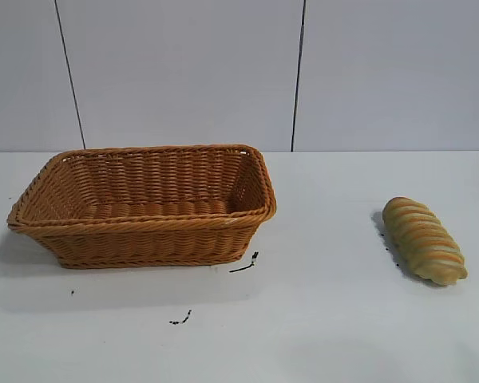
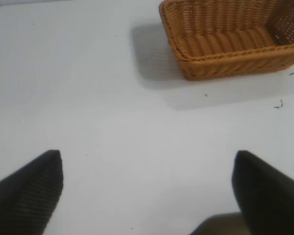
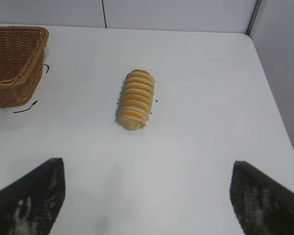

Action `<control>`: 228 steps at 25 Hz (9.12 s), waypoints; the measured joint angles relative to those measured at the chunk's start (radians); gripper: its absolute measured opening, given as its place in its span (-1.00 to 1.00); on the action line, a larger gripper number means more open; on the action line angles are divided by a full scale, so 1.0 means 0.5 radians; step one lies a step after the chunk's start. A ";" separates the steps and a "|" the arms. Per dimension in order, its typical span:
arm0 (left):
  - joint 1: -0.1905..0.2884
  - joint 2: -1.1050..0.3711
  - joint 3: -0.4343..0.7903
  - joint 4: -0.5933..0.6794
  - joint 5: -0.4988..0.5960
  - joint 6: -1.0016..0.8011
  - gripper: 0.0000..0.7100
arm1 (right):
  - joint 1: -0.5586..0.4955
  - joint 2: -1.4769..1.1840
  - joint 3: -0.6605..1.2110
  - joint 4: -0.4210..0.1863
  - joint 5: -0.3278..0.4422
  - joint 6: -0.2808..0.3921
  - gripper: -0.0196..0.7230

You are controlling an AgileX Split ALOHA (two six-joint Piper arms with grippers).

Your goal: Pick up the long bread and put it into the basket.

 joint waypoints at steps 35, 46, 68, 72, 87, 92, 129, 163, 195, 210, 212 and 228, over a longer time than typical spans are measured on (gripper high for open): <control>0.000 0.000 0.000 0.000 0.000 0.000 0.96 | 0.103 2.920 -1.081 -0.054 -0.282 0.000 0.75; 0.000 0.000 0.000 0.000 0.000 0.000 0.96 | 0.147 3.767 -1.562 -0.068 -0.449 0.073 0.75; 0.000 0.000 0.000 0.000 0.000 0.000 0.96 | 0.147 4.269 -1.743 -0.053 -0.588 0.113 0.62; 0.000 0.000 0.000 0.000 0.000 0.000 0.96 | 0.145 4.269 -1.743 -0.053 -0.577 0.113 -0.08; 0.000 0.000 0.000 0.000 0.000 0.000 0.96 | 0.200 4.001 -2.551 -0.078 0.161 -0.017 -0.58; 0.000 0.000 0.000 0.000 0.000 0.000 0.96 | 0.350 4.035 -2.876 -0.076 0.271 -0.097 -0.58; 0.000 0.000 0.000 0.000 0.000 0.000 0.96 | 1.327 5.084 -3.610 0.010 -0.173 -1.667 -0.57; 0.000 0.000 0.000 0.000 0.000 0.000 0.96 | 0.995 4.640 -3.616 0.022 0.005 -0.007 0.67; 0.000 0.000 0.000 0.000 0.000 0.000 0.96 | 0.037 4.182 -3.057 -0.019 0.364 0.038 0.67; 0.000 0.000 0.000 0.000 0.000 0.000 0.96 | 0.037 2.409 -1.117 -0.042 0.363 0.037 0.67; 0.000 0.000 0.000 0.000 0.000 0.000 0.96 | 0.037 2.115 -0.922 -0.044 0.337 0.037 0.67; 0.000 0.000 0.000 0.000 0.000 0.000 0.96 | 0.037 0.186 -0.009 0.010 0.014 0.037 0.67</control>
